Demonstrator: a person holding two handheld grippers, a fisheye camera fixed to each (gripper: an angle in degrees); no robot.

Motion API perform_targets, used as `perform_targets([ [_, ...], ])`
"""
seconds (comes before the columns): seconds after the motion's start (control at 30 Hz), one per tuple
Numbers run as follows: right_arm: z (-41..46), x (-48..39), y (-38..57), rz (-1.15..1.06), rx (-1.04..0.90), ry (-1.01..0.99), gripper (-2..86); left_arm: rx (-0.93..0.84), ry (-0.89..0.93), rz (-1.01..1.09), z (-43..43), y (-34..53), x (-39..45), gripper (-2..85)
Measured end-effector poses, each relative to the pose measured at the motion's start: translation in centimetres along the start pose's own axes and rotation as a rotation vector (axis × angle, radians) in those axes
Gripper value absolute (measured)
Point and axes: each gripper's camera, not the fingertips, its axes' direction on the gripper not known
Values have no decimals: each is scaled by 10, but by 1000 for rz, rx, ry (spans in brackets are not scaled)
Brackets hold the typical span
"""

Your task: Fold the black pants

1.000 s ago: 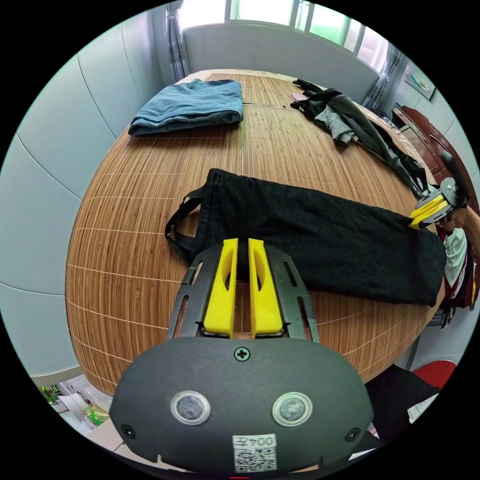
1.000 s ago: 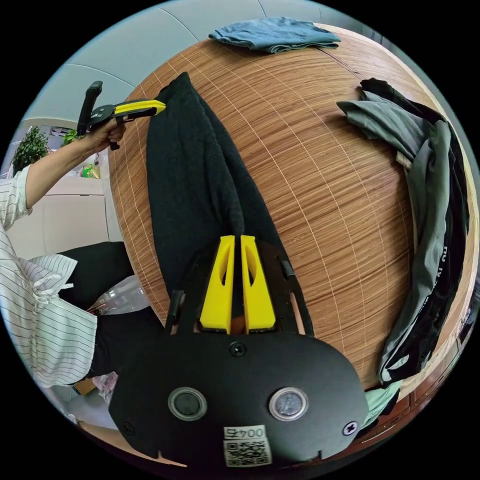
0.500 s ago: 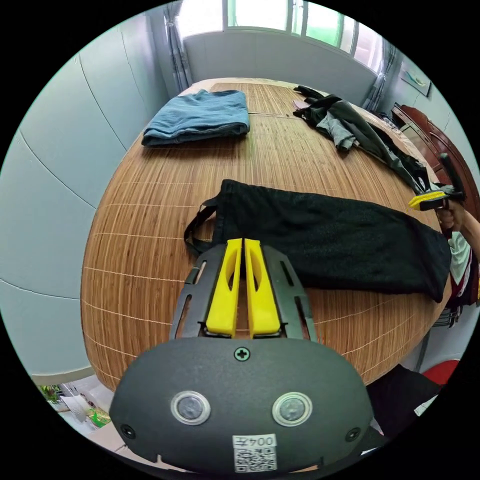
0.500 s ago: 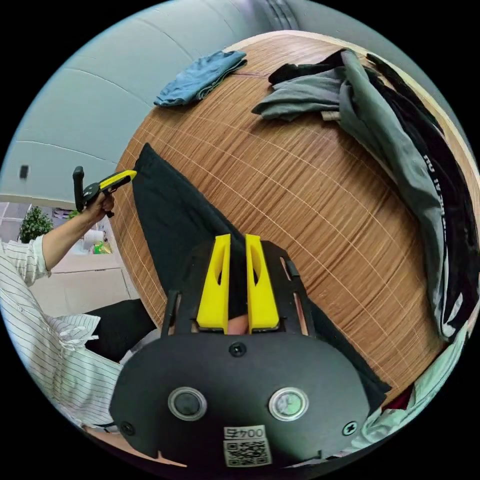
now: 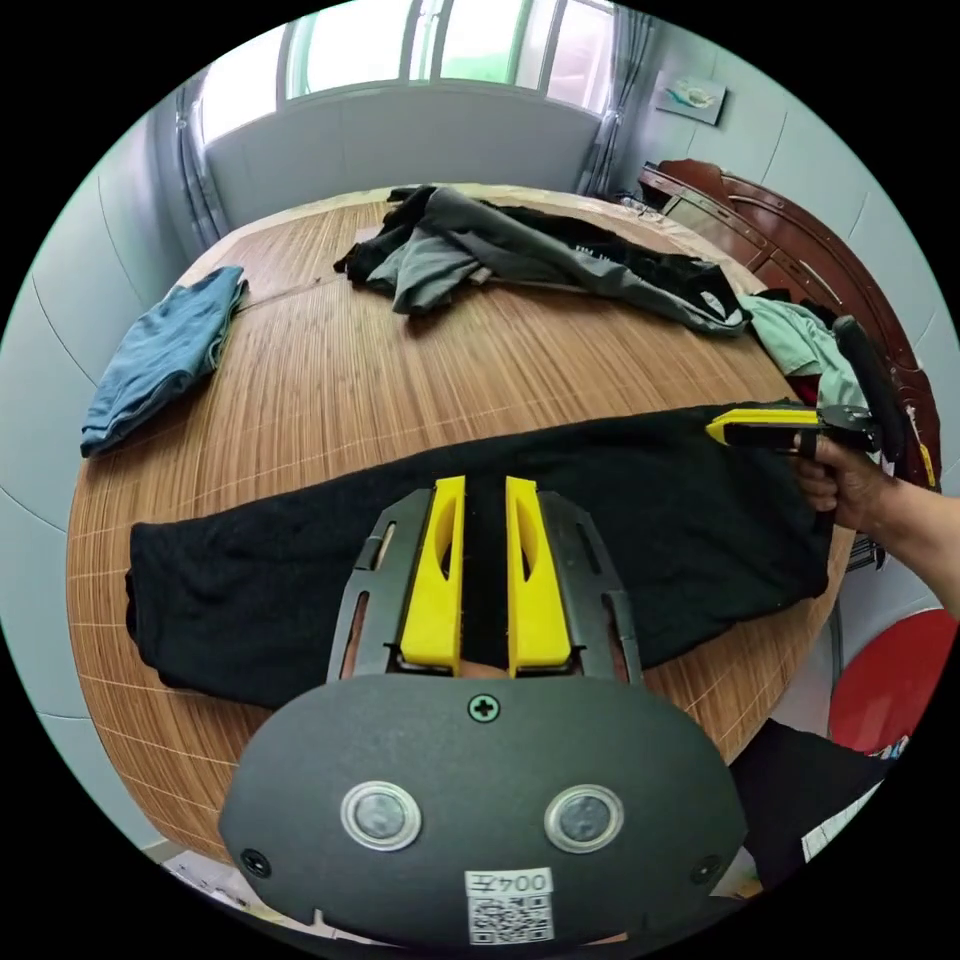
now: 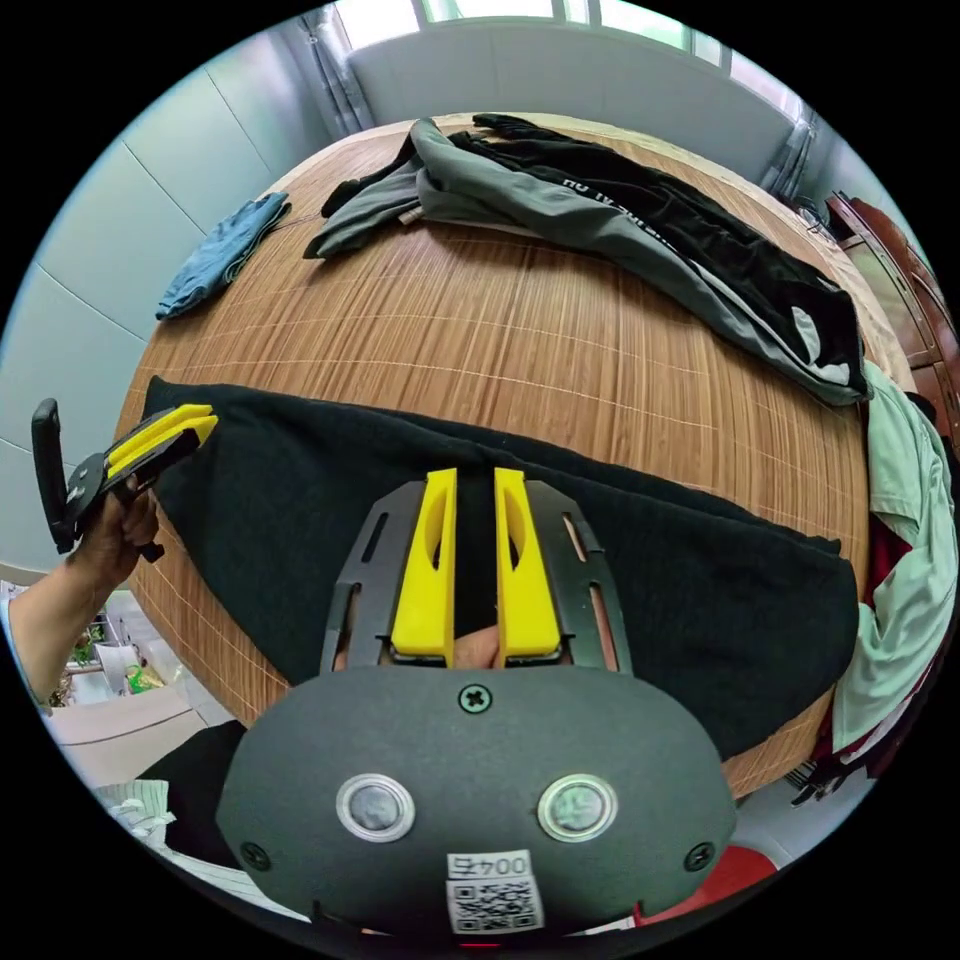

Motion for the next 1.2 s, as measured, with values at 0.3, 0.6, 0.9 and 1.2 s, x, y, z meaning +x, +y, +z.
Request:
perform_targets([
  [0.3,-48,103,21,52,5,-297,77,111,15,10,-40,-24,17,65],
  [0.6,-91,182,216,509,-85,-403,118,51,281,150,-21,-41,138,71],
  [0.9,-59,205,219,516,-121,-497,77,-67,235,119,25,-39,142,41],
  [1.2,-90,219,224,487,-142,-527,71,5,233,161,-3,-52,158,44],
])
